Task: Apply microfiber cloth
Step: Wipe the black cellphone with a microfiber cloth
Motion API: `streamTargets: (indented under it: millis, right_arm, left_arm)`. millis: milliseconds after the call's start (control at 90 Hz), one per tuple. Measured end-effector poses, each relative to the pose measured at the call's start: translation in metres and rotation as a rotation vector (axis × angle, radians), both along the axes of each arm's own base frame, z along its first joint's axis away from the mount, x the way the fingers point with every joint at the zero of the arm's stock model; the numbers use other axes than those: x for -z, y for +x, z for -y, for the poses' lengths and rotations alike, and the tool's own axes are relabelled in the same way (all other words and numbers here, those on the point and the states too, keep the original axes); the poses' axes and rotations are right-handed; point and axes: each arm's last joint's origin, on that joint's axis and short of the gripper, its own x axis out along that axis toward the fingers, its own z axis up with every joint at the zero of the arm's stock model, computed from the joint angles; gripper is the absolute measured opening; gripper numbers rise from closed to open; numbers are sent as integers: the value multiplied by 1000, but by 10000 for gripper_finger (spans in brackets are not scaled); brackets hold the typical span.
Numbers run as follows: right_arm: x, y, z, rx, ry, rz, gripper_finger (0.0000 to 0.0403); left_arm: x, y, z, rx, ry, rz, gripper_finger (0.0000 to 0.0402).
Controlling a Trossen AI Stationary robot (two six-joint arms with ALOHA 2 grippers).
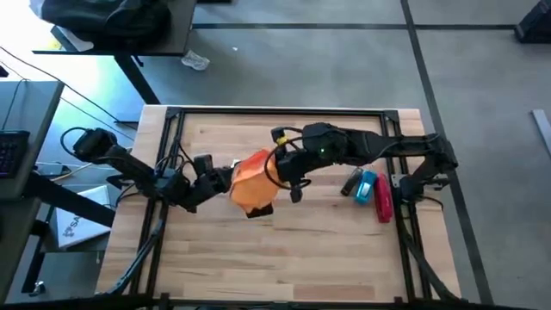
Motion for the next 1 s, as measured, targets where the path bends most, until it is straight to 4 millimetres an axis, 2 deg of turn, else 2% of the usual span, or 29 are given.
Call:
streamTargets:
  millis: [567, 667, 800, 911, 1000]
  right_arm:
    - [18, -13, -82, -188, 58, -148, 0]
    - [15, -21, -97, -216, 47, -139, 0]
    - [-3, -47, -107, -181, 18, -110, 0]
    - [-18, -69, -101, -37, 15, -97, 0]
    - [-28, -83, -87, 108, 44, -100, 0]
  left_arm:
    - [-19, -13, -6, -6, 15, 208, 17]
    - [-23, -15, -8, -67, 156, 210, 17]
    - [-34, -19, -10, -202, 369, 144, 17]
    - [-40, -13, -3, -247, 606, 80, 17]
    - [-48, -1, 9, -215, 830, 36, 17]
